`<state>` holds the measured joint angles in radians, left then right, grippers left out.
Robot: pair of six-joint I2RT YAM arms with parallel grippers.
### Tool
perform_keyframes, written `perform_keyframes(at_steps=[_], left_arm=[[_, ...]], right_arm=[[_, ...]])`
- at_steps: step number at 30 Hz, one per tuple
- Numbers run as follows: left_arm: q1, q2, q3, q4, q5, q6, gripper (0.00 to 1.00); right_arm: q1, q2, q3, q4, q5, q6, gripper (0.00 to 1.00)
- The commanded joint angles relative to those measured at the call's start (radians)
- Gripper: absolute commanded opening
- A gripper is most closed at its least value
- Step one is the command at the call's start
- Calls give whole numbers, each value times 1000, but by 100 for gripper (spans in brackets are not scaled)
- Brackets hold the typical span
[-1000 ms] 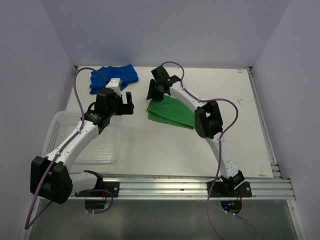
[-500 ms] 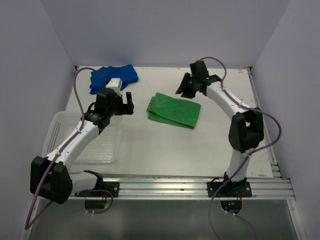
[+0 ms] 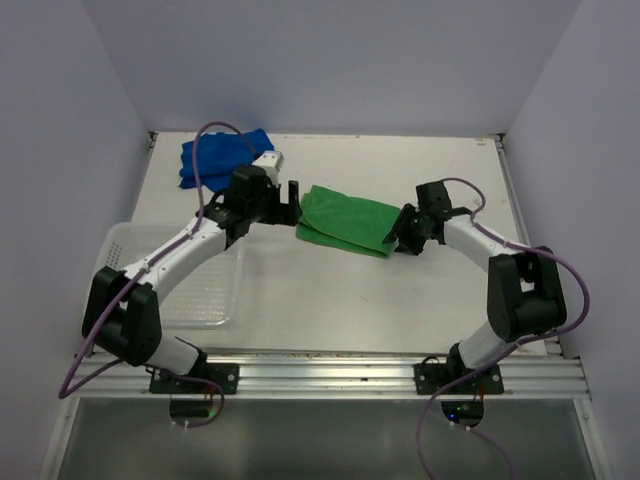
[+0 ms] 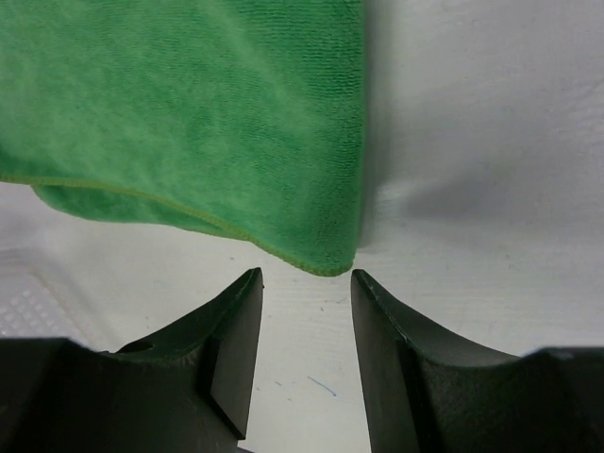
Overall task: Roll the towels
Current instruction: Fold the towel
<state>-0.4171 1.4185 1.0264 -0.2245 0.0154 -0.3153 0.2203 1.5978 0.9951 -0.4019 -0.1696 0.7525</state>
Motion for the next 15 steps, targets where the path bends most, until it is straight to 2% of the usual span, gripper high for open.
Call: perform_keyframes(at_steps=[1, 4, 6, 10, 15], left_arm=[[-87, 94, 145, 8, -11, -36, 100], [-94, 216, 242, -15, -11, -36, 100], [-94, 301, 294, -64, -106, -15, 100], [-86, 408, 389, -93, -117, -1, 100], [-86, 505, 410, -113, -112, -22, 100]], right_arm=[[-28, -32, -38, 110, -54, 28, 47], [-35, -4, -53, 133, -94, 22, 47], [-33, 7, -56, 136, -106, 13, 47], [-36, 17, -62, 147, -97, -1, 46], [-36, 44, -64, 146, -87, 1, 45]])
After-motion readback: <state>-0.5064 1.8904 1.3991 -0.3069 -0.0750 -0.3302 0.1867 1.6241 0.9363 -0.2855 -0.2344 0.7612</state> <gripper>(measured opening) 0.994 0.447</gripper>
